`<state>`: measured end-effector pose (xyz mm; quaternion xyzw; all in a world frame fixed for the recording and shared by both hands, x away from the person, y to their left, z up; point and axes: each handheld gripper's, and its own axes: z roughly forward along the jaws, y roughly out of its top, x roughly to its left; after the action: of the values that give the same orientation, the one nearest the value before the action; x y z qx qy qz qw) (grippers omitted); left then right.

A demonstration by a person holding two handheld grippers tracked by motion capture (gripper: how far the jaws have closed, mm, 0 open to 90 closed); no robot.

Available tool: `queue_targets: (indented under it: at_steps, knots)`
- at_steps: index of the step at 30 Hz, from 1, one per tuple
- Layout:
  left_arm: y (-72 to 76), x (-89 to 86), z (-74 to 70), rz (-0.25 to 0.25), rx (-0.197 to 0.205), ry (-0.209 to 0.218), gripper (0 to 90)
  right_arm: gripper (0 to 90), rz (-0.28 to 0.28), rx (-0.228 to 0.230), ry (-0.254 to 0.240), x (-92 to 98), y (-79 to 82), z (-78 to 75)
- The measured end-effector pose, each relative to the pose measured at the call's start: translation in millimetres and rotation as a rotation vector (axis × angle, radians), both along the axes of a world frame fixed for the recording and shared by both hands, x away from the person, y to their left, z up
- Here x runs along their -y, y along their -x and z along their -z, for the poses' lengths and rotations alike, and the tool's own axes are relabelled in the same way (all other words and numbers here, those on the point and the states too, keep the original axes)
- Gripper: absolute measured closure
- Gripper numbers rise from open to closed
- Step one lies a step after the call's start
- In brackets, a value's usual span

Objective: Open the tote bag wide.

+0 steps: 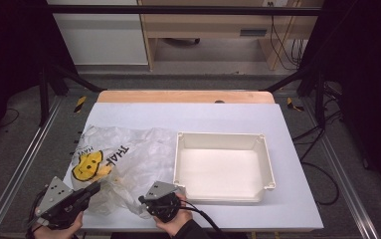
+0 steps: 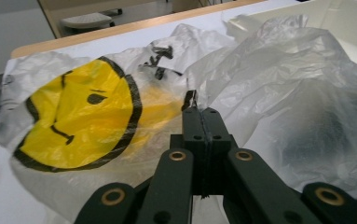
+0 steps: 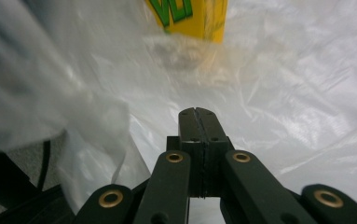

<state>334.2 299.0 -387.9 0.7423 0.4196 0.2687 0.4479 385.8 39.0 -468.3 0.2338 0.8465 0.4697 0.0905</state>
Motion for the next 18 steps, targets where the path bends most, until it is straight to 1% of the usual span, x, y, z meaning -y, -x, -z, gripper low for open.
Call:
queue_targets:
  at_steps: [1, 2, 4, 5, 6, 7, 8, 9, 10, 11, 13, 14, 16, 18]
  knots:
    - [0.0, 0.0, 0.0, 0.000, 0.000, 0.000, 90.0, 90.0, 0.000, 0.000, 0.000, 0.0, 0.0, 0.0]
    - [0.5, -3.7, 1.1, -0.008, 0.004, 0.007, 90.0, 90.0, 0.001, -0.007, 0.009, -2.8, -0.4, 3.0]
    - [1.6, -10.4, 1.9, -0.022, 0.005, 0.020, 90.0, 90.0, -0.002, -0.032, 0.034, -9.4, 0.3, 11.3]
    - [2.2, -13.3, 2.3, -0.026, 0.004, 0.020, 90.0, 90.0, -0.006, -0.053, 0.079, -13.9, 1.4, 17.8]
    - [2.7, -14.9, 2.9, -0.029, 0.002, 0.020, 90.0, 90.0, -0.006, -0.053, 0.079, -13.9, 1.4, 17.8]
    - [3.3, -17.0, 4.6, -0.037, 0.002, 0.018, 90.0, 90.0, -0.007, -0.056, 0.091, -15.1, 1.5, 19.6]
    - [3.5, -18.1, 5.9, -0.042, -0.001, 0.013, 90.0, 90.0, -0.008, -0.054, 0.095, -15.5, 1.7, 20.8]
    - [3.1, -19.9, 8.5, -0.047, -0.012, 0.004, 90.0, 90.0, -0.004, -0.059, 0.092, -15.7, 1.6, 20.7]
    - [2.8, -21.2, 10.3, -0.052, -0.015, 0.000, 90.0, 90.0, -0.005, -0.072, 0.085, -15.4, 0.2, 20.7]
    - [2.1, -23.3, 12.6, -0.057, -0.024, -0.003, 90.0, 90.0, -0.005, -0.072, 0.085, -15.4, 0.2, 20.7]
    - [1.2, -27.7, 17.0, -0.057, -0.046, 0.018, 90.0, 90.0, -0.001, -0.076, 0.083, -15.0, 1.0, 20.8]
    - [1.0, -29.8, 18.9, -0.050, -0.058, 0.021, 90.0, 90.0, -0.002, -0.073, 0.082, -14.6, 1.0, 21.1]
    - [1.1, -31.8, 22.8, -0.054, -0.079, 0.015, 89.9, 90.0, -0.001, -0.076, 0.074, -13.9, 1.1, 21.6]
    - [1.5, -33.4, 26.3, -0.062, -0.090, 0.001, 89.9, 90.0, -0.001, -0.081, 0.072, -13.3, 1.1, 21.8]
